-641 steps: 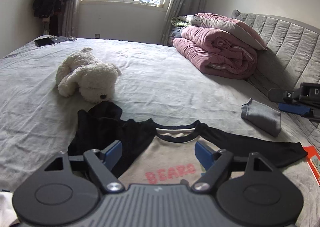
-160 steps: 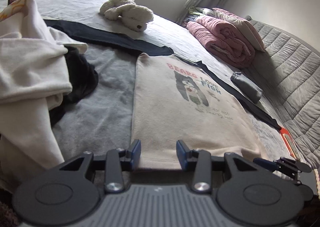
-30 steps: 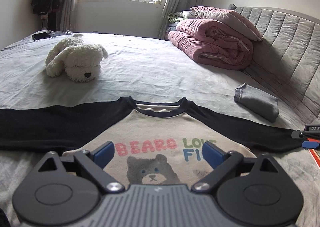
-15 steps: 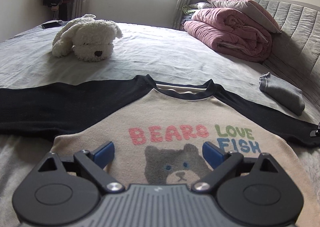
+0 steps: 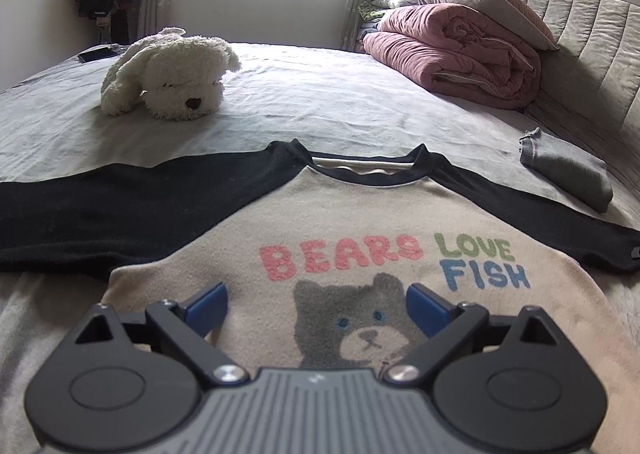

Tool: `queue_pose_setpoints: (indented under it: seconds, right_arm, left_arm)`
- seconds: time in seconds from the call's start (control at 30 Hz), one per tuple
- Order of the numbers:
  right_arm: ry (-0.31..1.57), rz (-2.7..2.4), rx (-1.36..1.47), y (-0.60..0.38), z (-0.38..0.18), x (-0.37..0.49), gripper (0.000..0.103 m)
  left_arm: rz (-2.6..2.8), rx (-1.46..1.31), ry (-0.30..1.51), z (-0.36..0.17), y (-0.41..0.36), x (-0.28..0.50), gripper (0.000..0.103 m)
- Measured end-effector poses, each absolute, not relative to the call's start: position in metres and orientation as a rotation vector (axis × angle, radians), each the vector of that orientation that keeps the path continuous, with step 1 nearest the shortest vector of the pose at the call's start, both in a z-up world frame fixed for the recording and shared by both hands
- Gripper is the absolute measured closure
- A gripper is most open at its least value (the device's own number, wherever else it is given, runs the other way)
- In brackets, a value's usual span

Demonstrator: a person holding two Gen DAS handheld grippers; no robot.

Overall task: Fold clothes
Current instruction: 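Grasp the black sleeve cuff with the right gripper, then carry the black sleeve with the right gripper and lay it across the chest print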

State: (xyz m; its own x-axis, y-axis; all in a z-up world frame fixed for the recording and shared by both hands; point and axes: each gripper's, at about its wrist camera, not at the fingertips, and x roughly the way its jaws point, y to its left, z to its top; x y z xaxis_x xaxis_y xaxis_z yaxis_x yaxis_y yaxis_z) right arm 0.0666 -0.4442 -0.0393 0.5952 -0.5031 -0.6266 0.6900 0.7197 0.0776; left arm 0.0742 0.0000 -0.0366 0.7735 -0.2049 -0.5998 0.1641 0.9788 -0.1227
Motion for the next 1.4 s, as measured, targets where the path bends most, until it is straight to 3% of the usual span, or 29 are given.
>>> queue_pose_setpoints:
  seconds: [0.1,0.8,1.13,1.4]
  right_arm:
    - [0.597,-0.668,0.351,-0.445,-0.035,0.065,0.093]
    - [0.29,-0.28,0.426,-0.353,0.08,0.036,0.094]
    - [0.329,-0.048,0.336,-0.278,0.076,0.049,0.094]
    - [0.487,0.114,0.289,-0.235,0.039,0.063,0.094]
  left_arm:
    - [-0.201,-0.076,0.66,-0.036,0.002,0.075,0.006]
    - [-0.262,-0.121,0.684,-0.01,0.004,0.07,0.007]
    - [-0.3,-0.109,0.699,-0.001,0.005,0.067,0.01]
    - [-0.276,-0.139,0.723,0.0,0.013,0.07,0.01]
